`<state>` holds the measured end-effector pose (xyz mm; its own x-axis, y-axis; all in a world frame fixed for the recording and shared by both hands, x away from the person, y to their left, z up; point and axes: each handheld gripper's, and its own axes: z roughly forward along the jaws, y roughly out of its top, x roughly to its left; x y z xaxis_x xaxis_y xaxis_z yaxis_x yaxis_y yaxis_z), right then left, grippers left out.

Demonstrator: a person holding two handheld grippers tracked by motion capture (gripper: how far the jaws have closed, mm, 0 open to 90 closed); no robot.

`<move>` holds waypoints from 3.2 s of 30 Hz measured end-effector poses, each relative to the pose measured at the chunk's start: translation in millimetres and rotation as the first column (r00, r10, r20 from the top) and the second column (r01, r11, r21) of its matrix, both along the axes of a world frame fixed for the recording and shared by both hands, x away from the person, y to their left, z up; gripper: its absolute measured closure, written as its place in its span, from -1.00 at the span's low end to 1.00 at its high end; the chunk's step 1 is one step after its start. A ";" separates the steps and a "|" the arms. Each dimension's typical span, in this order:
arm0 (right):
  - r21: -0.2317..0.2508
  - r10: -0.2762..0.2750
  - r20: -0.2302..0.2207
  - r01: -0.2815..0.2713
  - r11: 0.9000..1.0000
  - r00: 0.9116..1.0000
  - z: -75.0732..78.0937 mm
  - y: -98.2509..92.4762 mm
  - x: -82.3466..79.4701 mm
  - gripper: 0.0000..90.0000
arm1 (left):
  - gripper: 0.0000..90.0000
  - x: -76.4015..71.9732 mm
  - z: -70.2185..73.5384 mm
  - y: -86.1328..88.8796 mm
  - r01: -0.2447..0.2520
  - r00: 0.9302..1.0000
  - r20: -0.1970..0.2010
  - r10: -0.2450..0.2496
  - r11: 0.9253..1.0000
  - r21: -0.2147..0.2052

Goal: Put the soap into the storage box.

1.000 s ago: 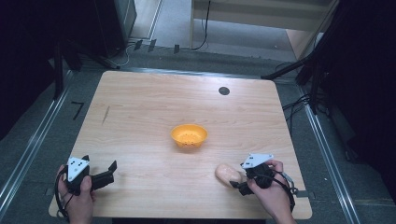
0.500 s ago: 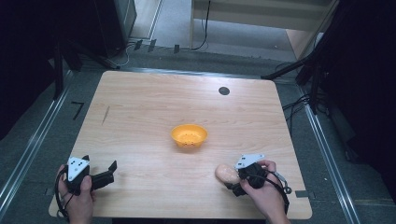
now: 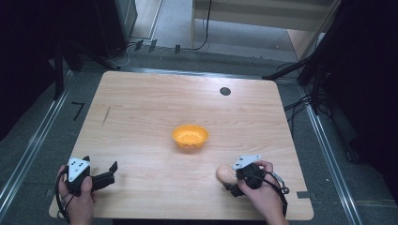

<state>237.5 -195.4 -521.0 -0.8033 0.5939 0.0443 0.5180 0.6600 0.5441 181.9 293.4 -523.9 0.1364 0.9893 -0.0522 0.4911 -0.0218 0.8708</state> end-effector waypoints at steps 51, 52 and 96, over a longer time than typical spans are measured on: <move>-0.026 0.074 0.024 -0.073 0.997 0.997 12.0 2.1 8.8 -0.26 | -1.00 0.4 -0.2 0.2 0.006 1.000 0.000 -0.006 1.000 -0.004; -0.030 0.082 0.022 -0.081 0.996 0.996 13.4 2.4 9.8 -0.26 | -1.00 0.3 -0.2 0.2 0.007 1.000 0.001 -0.007 1.000 -0.005; -0.053 0.260 0.066 -0.257 0.965 0.963 58.7 24.8 57.9 -0.26 | -1.00 1.3 -0.2 0.8 0.006 1.000 -0.004 -0.006 1.000 -0.014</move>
